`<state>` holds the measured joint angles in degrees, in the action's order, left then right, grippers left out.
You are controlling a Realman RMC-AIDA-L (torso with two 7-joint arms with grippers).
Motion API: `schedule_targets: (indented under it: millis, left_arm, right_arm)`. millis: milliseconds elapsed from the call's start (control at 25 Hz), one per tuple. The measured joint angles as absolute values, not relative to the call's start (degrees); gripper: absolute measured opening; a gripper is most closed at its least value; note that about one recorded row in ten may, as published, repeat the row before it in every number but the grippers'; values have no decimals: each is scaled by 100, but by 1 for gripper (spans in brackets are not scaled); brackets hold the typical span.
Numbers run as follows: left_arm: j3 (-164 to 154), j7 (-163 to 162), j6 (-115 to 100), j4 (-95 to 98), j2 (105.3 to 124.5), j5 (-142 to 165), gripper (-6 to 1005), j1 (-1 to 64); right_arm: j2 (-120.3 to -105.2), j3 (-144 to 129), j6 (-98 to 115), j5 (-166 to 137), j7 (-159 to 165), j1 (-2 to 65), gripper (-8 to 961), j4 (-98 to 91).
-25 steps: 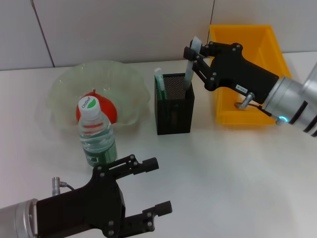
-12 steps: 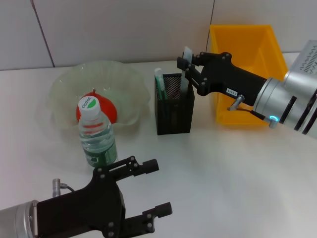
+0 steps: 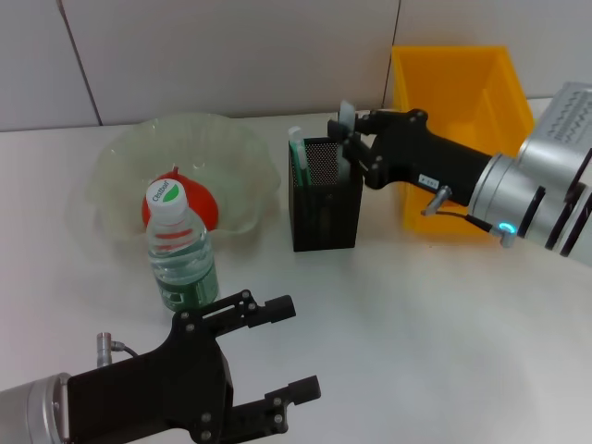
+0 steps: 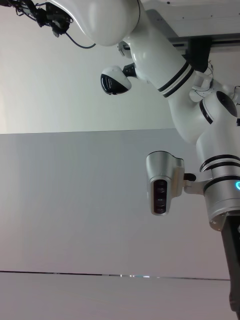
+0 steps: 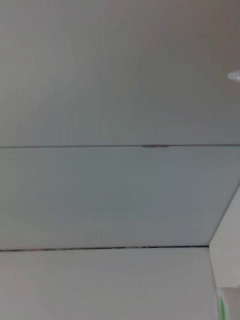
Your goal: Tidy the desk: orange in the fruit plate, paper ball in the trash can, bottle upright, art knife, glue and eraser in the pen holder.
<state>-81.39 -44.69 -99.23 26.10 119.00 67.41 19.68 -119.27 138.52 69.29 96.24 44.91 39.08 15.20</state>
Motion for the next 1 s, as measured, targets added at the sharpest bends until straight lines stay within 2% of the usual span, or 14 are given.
schedule_targets:
  millis: [200,400,560,680,840,920,1000]
  left_arm:
    - [-8138,-4451,-9923,2610,11900,6741,709,1968]
    - [-8138,-4449,-9923,2610,11900,6741,709,1968]
    - [-8130,-4458,-9925,2613,11891,6741,709,1974]
    - [-8129,-4478,-9911,2613,11882,6741,709,1976]
    - [-8131,-4494,-9847,2609,11868,6744,709,1994]
    - [-8131,-4496,-9694,2603,11856,6769,709,1992]
    - [-8131,-4496,-9583,2599,11856,6777,709,1984]
  right_arm:
    - [-11934,13768,6898,9692,4491,3859,196,1544]
    - [-11936,13775,6947,9853,4491,3764,421,1566]
    - [-11936,13841,7449,10236,4568,3518,496,1655]
    - [-11923,13817,8120,10762,5020,3062,552,1969]
    - [-11803,13504,8782,10386,6334,2487,627,2831]
    - [-11710,13293,9330,9686,6758,2141,702,3315]
    - [-11697,13262,9481,9462,6763,2045,777,3415]
